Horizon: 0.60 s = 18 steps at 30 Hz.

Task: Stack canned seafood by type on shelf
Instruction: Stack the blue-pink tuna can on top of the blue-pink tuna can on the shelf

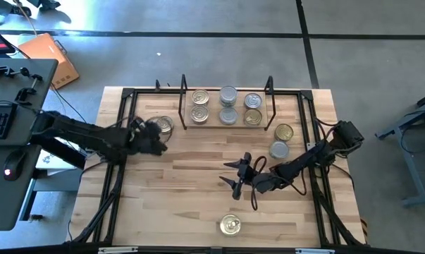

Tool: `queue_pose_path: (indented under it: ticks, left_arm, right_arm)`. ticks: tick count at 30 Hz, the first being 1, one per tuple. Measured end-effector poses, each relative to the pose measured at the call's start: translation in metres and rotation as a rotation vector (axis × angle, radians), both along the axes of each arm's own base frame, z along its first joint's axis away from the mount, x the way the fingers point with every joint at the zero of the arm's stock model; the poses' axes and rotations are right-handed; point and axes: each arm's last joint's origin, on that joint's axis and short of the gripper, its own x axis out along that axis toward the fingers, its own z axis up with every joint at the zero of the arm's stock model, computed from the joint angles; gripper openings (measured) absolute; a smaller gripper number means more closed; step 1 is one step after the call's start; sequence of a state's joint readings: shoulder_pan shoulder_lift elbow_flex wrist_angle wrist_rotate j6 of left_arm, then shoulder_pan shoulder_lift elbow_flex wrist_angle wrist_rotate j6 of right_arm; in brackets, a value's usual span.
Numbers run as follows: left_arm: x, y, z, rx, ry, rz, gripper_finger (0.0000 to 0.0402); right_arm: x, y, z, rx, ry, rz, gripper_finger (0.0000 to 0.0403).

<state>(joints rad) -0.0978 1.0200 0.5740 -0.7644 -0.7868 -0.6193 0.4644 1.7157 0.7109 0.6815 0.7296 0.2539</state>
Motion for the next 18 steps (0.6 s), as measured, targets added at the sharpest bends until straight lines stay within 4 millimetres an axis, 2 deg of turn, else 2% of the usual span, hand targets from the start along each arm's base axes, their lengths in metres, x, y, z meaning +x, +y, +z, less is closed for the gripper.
queue_pose_path:
  ticks: [4,9,14,18]
  left_arm:
    - [0.008,0.034,-0.012,-0.084,-0.010,-0.042,0.0000]
    - [0.000,0.070,-0.019,-0.055,-0.023,0.045,0.0000]
    - [-0.001,0.087,-0.026,-0.107,-0.061,0.003,0.0000]
    - [-0.004,0.093,-0.042,-0.164,-0.053,-0.009,0.0000]
  right_arm:
    - [0.000,0.000,0.000,0.009,-0.002,-0.002,0.0252]
    - [0.000,0.000,0.000,0.017,-0.001,0.001,0.0252]
    - [0.000,0.000,0.000,0.010,0.001,0.004,0.0252]
    - [0.000,0.000,0.000,0.015,0.000,0.003,0.0252]
